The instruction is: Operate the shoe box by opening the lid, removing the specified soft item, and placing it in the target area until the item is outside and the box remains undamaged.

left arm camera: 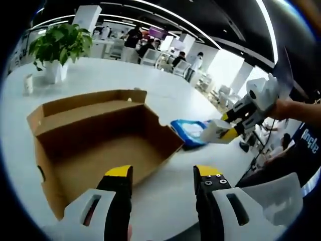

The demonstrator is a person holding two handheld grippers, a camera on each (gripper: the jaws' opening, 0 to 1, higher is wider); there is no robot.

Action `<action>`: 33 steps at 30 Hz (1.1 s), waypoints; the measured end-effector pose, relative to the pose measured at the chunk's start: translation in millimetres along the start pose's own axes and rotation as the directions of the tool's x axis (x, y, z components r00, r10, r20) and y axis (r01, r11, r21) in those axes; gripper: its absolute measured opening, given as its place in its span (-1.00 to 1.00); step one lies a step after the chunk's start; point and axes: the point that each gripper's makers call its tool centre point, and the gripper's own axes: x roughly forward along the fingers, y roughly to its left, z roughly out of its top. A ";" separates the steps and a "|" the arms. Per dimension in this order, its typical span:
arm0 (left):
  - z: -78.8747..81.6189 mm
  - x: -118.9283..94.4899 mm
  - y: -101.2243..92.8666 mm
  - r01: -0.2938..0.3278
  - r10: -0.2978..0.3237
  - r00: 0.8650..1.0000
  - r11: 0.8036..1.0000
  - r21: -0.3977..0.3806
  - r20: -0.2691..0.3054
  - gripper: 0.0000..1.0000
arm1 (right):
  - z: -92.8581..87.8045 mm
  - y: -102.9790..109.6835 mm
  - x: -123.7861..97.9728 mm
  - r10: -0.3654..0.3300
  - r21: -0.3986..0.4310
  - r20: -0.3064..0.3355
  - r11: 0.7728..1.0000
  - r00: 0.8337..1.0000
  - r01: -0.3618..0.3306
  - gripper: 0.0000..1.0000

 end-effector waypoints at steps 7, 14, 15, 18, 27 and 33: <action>-1.9 -0.5 1.4 -0.004 0.004 1.000 1.000 -0.010 -0.011 -0.01 | -35.4 7.2 5.9 0.008 0.054 -0.016 0.999 1.000 -0.007 -0.65; -5.2 0.9 1.5 -0.006 0.006 1.000 1.000 -0.003 -0.024 -0.02 | -63.5 10.0 6.1 0.012 0.080 -0.026 0.997 1.000 -0.010 -0.65; -6.0 0.6 1.5 0.000 0.000 1.000 1.000 -0.018 -0.024 -0.02 | -69.3 10.8 5.1 0.014 0.081 -0.031 0.997 0.999 -0.011 -0.65; -5.3 -1.1 3.1 -0.004 0.004 1.000 0.999 -0.034 -0.016 -0.02 | -84.5 12.6 4.2 0.021 0.082 -0.043 0.996 0.999 -0.017 -0.65; -5.3 -4.8 10.2 -0.035 0.034 0.999 0.999 -0.042 -0.012 -0.03 | -110.2 12.6 -6.0 0.024 0.091 -0.059 0.996 0.998 -0.018 -0.65; -8.1 -4.5 7.0 -0.025 0.024 0.999 0.999 -0.032 -0.024 -0.06 | -121.1 3.9 -9.0 0.014 0.109 -0.060 0.994 0.998 -0.008 -0.65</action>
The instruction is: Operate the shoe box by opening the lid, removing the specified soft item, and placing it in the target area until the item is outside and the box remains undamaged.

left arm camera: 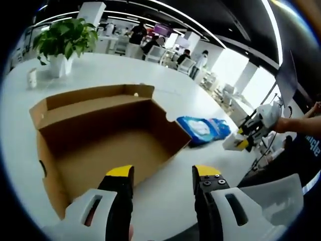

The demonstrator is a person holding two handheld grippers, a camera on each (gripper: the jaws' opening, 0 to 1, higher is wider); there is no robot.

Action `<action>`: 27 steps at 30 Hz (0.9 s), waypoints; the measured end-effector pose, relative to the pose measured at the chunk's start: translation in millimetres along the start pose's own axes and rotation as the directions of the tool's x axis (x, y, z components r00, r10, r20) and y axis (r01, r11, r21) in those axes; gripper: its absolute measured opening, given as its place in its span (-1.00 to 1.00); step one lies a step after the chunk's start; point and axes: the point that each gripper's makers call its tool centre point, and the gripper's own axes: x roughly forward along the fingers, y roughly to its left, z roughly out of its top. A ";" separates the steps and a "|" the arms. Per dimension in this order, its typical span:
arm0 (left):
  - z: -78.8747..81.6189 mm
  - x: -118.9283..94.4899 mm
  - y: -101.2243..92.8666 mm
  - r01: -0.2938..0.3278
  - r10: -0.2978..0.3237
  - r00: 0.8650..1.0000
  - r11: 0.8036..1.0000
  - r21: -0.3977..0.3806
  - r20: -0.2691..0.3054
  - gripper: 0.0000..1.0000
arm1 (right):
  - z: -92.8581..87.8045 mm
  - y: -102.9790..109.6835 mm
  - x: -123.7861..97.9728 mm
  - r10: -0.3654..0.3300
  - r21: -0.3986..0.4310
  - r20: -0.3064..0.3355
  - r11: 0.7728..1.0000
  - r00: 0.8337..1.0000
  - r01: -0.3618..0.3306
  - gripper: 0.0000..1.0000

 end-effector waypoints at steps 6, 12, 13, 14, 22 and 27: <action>0.0 -0.7 2.3 -0.008 0.008 1.000 1.000 0.005 0.000 -0.06 | -9.4 -15.4 -8.3 -0.015 -0.027 -0.007 1.000 1.000 0.015 -0.65; 0.0 -2.9 9.0 -0.026 0.026 1.000 1.000 -0.008 0.003 -0.06 | -15.1 -32.3 -14.9 -0.024 -0.032 -0.005 0.999 1.000 0.024 -0.65; 0.1 -3.0 9.5 -0.026 0.026 1.000 1.000 -0.011 0.004 -0.06 | -15.4 -34.5 -16.2 -0.023 -0.042 -0.005 0.999 1.000 0.023 -0.65; 0.4 -3.2 9.8 -0.025 0.025 1.000 1.000 -0.015 0.005 -0.07 | -16.6 -39.5 -17.4 -0.024 -0.050 -0.007 0.998 1.000 0.024 -0.65; 2.6 -5.0 16.8 -0.036 0.037 0.999 0.998 -0.051 0.022 -0.07 | -13.2 -73.9 -26.7 -0.047 -0.061 -0.004 0.997 0.999 0.047 -0.65; 2.9 -5.5 20.0 -0.041 0.043 0.999 0.997 -0.070 0.026 -0.07 | -8.8 -90.4 -33.7 -0.053 -0.065 0.001 0.996 0.999 0.053 -0.65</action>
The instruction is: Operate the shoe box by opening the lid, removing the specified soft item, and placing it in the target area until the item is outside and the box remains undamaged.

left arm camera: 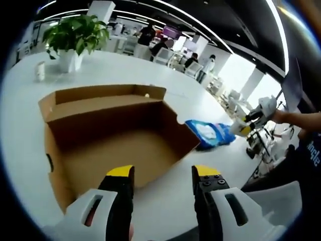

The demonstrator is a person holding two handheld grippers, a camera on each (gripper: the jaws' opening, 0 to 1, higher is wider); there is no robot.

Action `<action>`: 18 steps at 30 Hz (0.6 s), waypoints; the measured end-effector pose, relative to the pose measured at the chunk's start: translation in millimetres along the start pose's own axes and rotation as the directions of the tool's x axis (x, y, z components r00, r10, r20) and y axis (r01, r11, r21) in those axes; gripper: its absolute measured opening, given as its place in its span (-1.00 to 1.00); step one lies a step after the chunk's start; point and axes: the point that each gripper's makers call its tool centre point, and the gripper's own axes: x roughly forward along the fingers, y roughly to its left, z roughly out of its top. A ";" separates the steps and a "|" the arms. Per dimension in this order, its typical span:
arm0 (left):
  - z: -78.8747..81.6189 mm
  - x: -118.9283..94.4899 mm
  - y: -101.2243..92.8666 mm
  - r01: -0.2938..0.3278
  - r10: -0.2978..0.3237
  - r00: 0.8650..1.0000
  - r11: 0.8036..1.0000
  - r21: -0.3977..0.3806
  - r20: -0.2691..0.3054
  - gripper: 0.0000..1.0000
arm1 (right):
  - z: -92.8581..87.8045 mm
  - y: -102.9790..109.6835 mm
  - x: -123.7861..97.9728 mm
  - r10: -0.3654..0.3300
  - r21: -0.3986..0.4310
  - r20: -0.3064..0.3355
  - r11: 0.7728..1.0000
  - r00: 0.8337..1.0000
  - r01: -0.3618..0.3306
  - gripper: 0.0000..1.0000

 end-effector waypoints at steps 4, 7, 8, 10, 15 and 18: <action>-0.5 0.2 1.0 0.000 0.000 1.000 1.000 -0.011 0.001 -0.07 | -0.4 -18.7 -3.4 -0.012 -0.015 -0.017 1.000 1.000 0.011 -0.65; -1.3 0.4 3.0 -0.007 0.007 1.000 1.000 -0.010 -0.002 -0.07 | 2.1 -31.4 -5.4 -0.022 -0.018 -0.011 1.000 1.000 0.022 -0.65; -1.4 0.5 3.5 -0.009 0.009 1.000 1.000 -0.010 -0.002 -0.07 | 3.3 -38.6 -5.2 -0.030 -0.012 -0.006 0.999 1.000 0.030 -0.65; -2.8 0.8 4.7 -0.013 0.013 1.000 1.000 -0.012 -0.005 -0.07 | 5.7 -50.2 -3.9 -0.033 0.008 0.007 0.999 0.999 0.033 -0.65; -6.1 1.0 6.6 -0.017 0.016 1.000 1.000 -0.022 -0.014 -0.07 | 10.3 -71.9 0.9 -0.041 0.015 0.012 0.999 0.999 0.041 -0.65; -5.9 0.0 8.5 -0.025 0.024 1.000 0.999 -0.023 -0.010 -0.07 | 9.3 -83.3 5.3 -0.043 0.008 0.001 0.999 0.999 0.043 -0.65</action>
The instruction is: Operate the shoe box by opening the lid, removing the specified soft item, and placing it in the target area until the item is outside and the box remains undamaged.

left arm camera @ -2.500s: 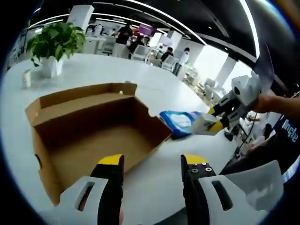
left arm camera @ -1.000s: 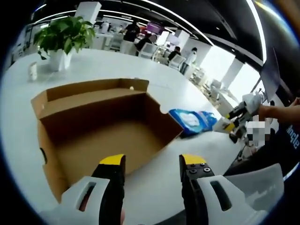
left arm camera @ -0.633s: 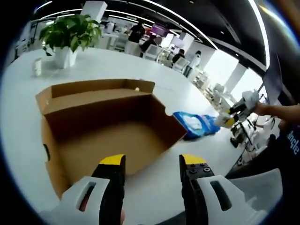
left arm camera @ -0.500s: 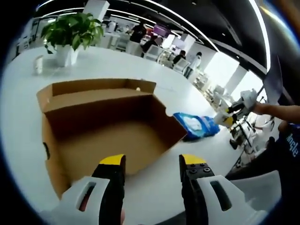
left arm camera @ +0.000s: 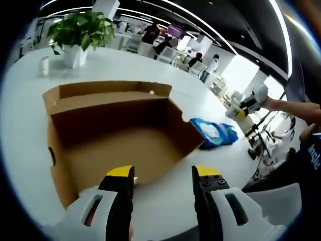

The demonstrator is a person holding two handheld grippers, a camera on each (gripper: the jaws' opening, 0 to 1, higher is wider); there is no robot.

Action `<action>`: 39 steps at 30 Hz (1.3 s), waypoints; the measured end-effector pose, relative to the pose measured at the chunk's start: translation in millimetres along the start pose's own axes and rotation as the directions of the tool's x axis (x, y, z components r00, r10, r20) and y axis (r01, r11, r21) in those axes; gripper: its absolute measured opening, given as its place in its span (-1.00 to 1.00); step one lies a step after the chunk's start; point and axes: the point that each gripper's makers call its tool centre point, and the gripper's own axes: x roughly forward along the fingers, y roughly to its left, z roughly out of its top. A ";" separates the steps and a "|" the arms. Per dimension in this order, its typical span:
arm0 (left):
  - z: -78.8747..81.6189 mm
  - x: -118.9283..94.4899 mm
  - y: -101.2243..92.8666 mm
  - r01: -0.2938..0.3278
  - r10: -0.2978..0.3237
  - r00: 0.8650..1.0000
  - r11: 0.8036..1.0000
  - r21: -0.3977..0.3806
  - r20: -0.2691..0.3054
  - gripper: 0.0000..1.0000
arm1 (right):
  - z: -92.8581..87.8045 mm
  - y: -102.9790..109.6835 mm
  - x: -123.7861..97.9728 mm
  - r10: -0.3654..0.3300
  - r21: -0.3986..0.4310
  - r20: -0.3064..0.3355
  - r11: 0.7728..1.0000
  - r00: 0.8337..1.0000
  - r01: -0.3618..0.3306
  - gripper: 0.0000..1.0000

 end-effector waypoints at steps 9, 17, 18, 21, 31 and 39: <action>-2.1 -2.3 6.7 -0.021 0.021 1.000 1.000 -0.009 0.001 -0.07 | -14.2 -28.7 28.4 0.007 0.001 -0.030 1.000 1.000 -0.007 -0.64; -6.0 -1.4 11.4 -0.039 0.039 0.999 0.999 -0.005 -0.011 -0.07 | -19.5 -38.2 48.7 0.011 -0.027 -0.049 1.000 0.999 -0.013 -0.64; -6.1 -1.1 11.6 -0.040 0.040 0.999 0.999 -0.003 -0.013 -0.07 | -18.8 -37.2 52.6 0.017 -0.031 -0.049 0.999 0.999 -0.019 -0.64; -6.4 -0.7 12.4 -0.043 0.043 0.999 0.999 0.003 -0.015 -0.07 | -16.8 -32.5 60.6 0.031 -0.044 -0.048 0.998 0.998 -0.033 -0.65; -11.5 1.4 12.4 -0.047 0.047 0.998 0.999 0.021 -0.036 -0.06 | -13.4 -17.5 92.3 0.065 -0.144 -0.082 0.987 0.995 -0.076 -0.65; -13.7 1.7 14.0 -0.056 0.057 0.997 0.998 0.024 -0.045 -0.06 | -12.3 -12.5 94.2 0.093 -0.141 -0.071 0.985 0.993 -0.103 -0.65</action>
